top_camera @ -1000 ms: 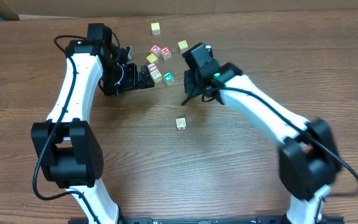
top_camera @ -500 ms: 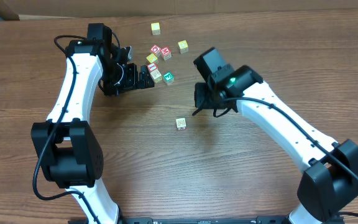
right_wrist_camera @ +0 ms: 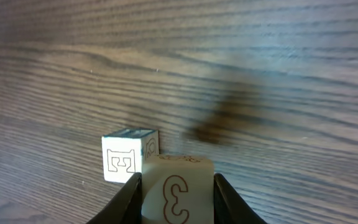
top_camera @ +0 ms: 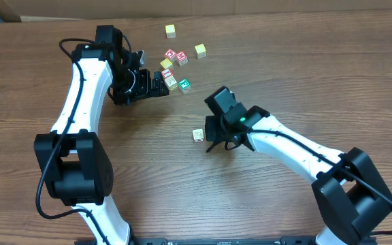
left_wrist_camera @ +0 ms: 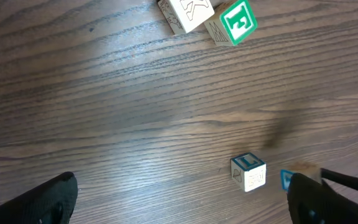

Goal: Flip 5 blocks

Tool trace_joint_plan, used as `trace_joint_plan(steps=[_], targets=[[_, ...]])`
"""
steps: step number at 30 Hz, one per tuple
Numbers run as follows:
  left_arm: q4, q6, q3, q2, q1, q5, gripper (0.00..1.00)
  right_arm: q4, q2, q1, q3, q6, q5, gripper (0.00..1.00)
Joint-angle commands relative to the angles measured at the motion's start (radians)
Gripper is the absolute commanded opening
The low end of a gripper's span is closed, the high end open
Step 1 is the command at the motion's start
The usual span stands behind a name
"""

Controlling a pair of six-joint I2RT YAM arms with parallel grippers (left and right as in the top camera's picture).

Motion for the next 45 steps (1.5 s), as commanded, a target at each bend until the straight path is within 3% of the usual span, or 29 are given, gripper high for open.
trace_joint_plan(steps=[1, 32, 37, 45], targets=[[0.000, 0.012, 0.024, 0.008, 0.008, -0.007, 1.00, 0.036, 0.000, 0.005, -0.021, 0.004, 0.017, 0.27], [0.000, 0.012, 0.024, 0.008, 0.008, -0.007, 1.00, 0.155, 0.047, 0.006, -0.081, 0.005, 0.049, 0.29], [0.000, 0.012, 0.024, 0.008, 0.008, -0.006, 1.00, 0.153, 0.047, 0.006, -0.081, 0.005, 0.038, 0.43], [0.000, 0.012, 0.024, 0.008, 0.008, -0.007, 1.00, 0.160, 0.046, 0.006, -0.078, 0.004, 0.040, 0.49]])
